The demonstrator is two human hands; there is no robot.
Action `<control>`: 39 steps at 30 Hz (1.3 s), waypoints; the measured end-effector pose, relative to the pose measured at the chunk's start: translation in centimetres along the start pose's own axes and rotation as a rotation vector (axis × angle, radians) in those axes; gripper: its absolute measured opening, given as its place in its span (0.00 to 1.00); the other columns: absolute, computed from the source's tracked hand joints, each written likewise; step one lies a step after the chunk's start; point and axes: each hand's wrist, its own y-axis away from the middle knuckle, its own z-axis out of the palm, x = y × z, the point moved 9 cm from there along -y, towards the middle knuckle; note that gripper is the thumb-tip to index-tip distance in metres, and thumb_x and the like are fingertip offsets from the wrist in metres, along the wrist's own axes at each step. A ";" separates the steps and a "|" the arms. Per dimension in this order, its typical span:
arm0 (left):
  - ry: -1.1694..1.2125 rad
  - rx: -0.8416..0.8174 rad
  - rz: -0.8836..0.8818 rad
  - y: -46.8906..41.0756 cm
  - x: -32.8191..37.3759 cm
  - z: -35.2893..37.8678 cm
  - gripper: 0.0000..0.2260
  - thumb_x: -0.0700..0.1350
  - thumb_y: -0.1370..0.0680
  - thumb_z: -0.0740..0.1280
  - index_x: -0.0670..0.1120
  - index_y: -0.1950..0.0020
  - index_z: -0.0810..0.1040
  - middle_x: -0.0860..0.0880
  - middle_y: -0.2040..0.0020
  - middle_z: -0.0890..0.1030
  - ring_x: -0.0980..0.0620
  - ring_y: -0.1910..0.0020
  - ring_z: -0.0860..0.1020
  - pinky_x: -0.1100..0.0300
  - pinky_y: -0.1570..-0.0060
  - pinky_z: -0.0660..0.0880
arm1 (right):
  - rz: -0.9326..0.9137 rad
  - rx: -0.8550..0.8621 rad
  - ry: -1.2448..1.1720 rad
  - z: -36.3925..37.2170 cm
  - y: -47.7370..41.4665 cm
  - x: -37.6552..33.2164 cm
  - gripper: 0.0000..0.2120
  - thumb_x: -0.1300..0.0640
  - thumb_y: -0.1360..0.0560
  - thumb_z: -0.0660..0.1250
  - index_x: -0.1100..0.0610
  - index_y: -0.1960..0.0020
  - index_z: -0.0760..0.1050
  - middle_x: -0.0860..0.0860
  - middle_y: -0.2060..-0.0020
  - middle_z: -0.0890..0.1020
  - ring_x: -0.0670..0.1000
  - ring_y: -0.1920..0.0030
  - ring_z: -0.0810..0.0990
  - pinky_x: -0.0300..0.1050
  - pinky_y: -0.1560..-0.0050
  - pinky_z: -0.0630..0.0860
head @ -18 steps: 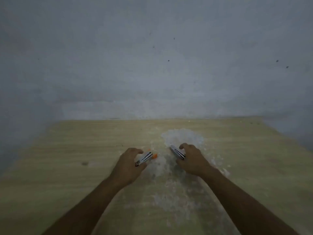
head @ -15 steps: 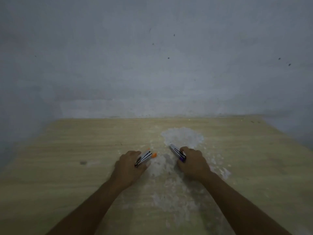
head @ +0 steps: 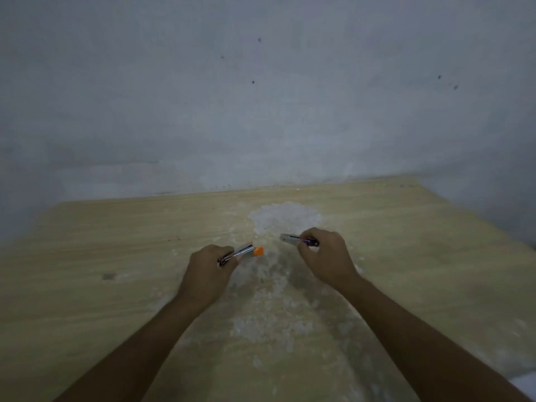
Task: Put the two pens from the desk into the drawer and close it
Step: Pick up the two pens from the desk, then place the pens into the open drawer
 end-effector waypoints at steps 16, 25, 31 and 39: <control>0.273 -0.344 0.371 3.9 19.9 10.1 0.13 0.49 0.27 0.71 0.47 0.44 0.82 0.52 0.53 0.84 0.61 0.61 0.77 0.79 0.61 0.67 | 0.241 0.169 0.010 -21.0 12.3 10.0 0.04 0.52 0.26 0.68 0.51 0.55 0.80 0.43 0.63 0.81 0.43 0.58 0.79 0.27 0.66 0.68; 0.422 -0.563 0.632 9.2 30.5 15.7 0.11 0.48 0.28 0.72 0.47 0.48 0.84 0.51 0.55 0.85 0.59 0.60 0.80 0.69 0.58 0.72 | 0.452 0.235 0.106 -30.2 22.4 16.1 0.04 0.48 0.27 0.66 0.46 0.57 0.79 0.46 0.63 0.82 0.42 0.61 0.79 0.40 0.62 0.76; 0.358 -0.668 0.883 14.0 36.1 19.2 0.13 0.52 0.24 0.66 0.47 0.46 0.83 0.47 0.52 0.85 0.48 0.57 0.81 0.54 0.59 0.76 | 0.592 0.233 0.179 -31.3 27.7 20.1 0.03 0.51 0.27 0.68 0.48 0.58 0.78 0.47 0.65 0.81 0.46 0.63 0.80 0.40 0.64 0.76; -0.252 -0.830 0.999 19.5 36.8 27.8 0.08 0.39 0.21 0.58 0.42 0.49 0.77 0.41 0.50 0.78 0.42 0.54 0.76 0.54 0.62 0.65 | 0.694 0.153 0.241 -25.9 29.6 25.8 0.06 0.51 0.27 0.69 0.53 0.55 0.80 0.40 0.65 0.78 0.37 0.63 0.76 0.34 0.59 0.77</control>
